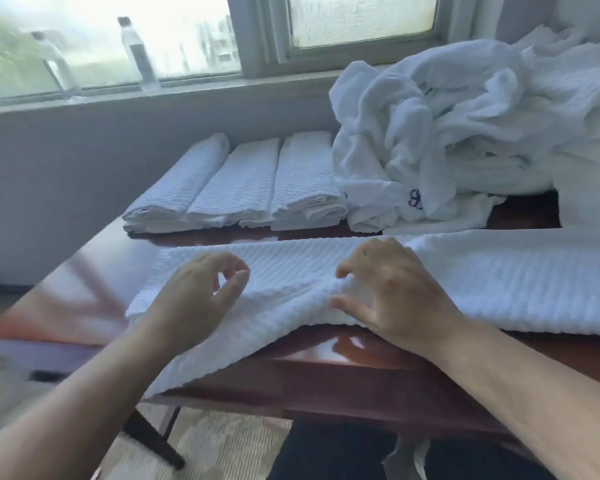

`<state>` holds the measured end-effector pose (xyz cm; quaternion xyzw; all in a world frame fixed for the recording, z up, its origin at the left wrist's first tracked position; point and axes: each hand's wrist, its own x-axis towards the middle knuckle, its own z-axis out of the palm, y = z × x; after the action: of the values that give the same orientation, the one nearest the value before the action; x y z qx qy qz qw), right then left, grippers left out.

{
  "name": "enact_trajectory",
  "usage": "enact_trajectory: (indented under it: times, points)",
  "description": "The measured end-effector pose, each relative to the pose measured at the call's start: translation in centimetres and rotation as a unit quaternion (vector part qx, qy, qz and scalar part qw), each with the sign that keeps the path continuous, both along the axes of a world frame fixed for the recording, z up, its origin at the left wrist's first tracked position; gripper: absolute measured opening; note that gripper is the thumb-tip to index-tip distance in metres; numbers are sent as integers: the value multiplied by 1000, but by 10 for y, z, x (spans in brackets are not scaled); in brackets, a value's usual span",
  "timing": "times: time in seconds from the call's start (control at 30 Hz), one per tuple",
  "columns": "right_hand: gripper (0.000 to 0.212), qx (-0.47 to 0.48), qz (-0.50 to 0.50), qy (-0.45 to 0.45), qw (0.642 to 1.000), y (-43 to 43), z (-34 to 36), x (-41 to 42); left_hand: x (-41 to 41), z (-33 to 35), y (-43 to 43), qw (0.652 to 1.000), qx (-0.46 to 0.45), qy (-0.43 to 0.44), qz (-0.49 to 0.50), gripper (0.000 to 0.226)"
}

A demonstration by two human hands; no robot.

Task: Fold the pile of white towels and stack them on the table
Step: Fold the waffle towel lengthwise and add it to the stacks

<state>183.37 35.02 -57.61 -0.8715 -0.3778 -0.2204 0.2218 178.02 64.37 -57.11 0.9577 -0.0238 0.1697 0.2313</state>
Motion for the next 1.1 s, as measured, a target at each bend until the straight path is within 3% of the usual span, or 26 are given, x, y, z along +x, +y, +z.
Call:
enact_trajectory:
  times: [0.2,0.3,0.47,0.57,0.67,0.77,0.9,1.0,1.1]
  points:
    - [61,-139,113,53,982,82,6,-13,-56,-16,58,997,-34,18,59,10]
    - [55,-190,140,53,970,108,3,-16,-68,-14,74,995,-68,0,79,9]
    - [48,-243,119,109,956,128,7,-14,-73,-15,86,993,-103,58,21,29]
    - [30,-274,142,137,941,133,10,-11,-71,-16,92,992,-94,82,3,45]
    - [26,-243,170,190,936,135,19,-6,-64,-18,101,992,-104,69,-16,54]
    - [26,-124,161,230,952,139,37,11,-54,-23,112,977,-204,62,-25,60]
    - [25,2,113,194,974,148,52,49,-49,-21,128,888,-446,110,-15,72]
    - [23,10,61,171,983,159,50,77,-42,-12,137,925,-362,109,-27,65]
    - [22,-24,40,164,985,173,44,97,-29,-3,131,944,-315,95,8,34]
